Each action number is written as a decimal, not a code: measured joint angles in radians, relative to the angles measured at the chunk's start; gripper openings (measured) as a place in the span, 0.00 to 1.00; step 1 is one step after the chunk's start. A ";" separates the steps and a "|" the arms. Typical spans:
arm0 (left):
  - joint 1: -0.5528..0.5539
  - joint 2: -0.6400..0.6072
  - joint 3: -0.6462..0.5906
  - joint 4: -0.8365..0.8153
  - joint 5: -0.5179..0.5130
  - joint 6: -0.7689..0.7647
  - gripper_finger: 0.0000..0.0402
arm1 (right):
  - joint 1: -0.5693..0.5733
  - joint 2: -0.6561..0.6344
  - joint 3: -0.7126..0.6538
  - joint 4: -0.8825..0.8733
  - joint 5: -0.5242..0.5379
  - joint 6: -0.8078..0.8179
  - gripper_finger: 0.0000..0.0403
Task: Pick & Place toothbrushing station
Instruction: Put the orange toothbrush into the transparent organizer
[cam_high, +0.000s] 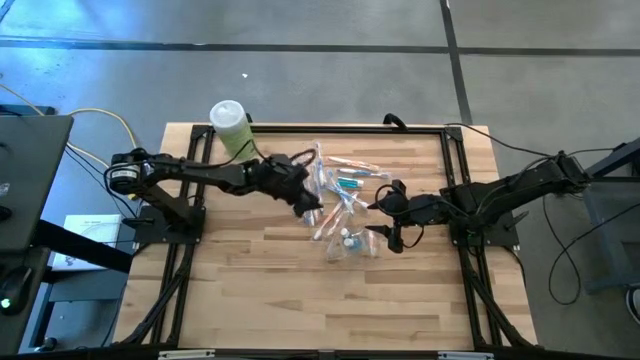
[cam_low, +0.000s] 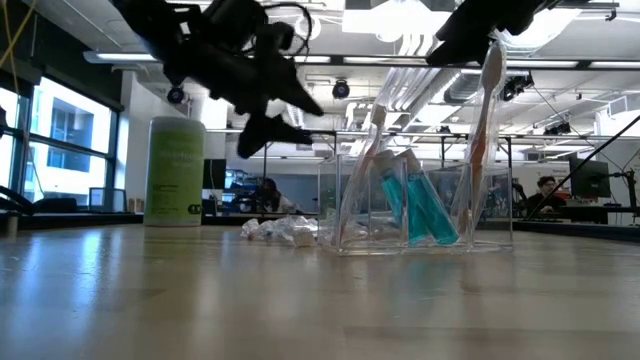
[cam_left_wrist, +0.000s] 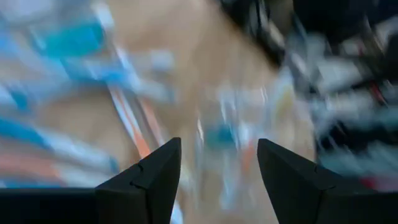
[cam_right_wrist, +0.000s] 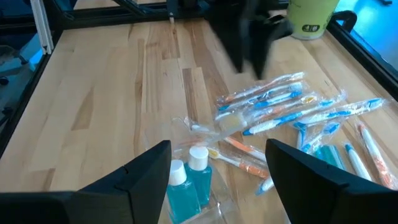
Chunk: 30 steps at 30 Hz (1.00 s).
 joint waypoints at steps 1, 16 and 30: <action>0.007 0.000 0.000 -0.049 0.041 -0.001 0.51 | 0.000 0.000 0.000 0.000 0.000 0.000 0.63; 0.042 0.000 0.000 -0.428 -0.126 -0.009 0.51 | 0.000 0.000 0.000 0.001 0.001 0.000 0.63; 0.040 0.000 0.000 -0.429 -0.127 -0.012 0.51 | 0.000 0.000 0.000 0.001 0.001 0.000 0.63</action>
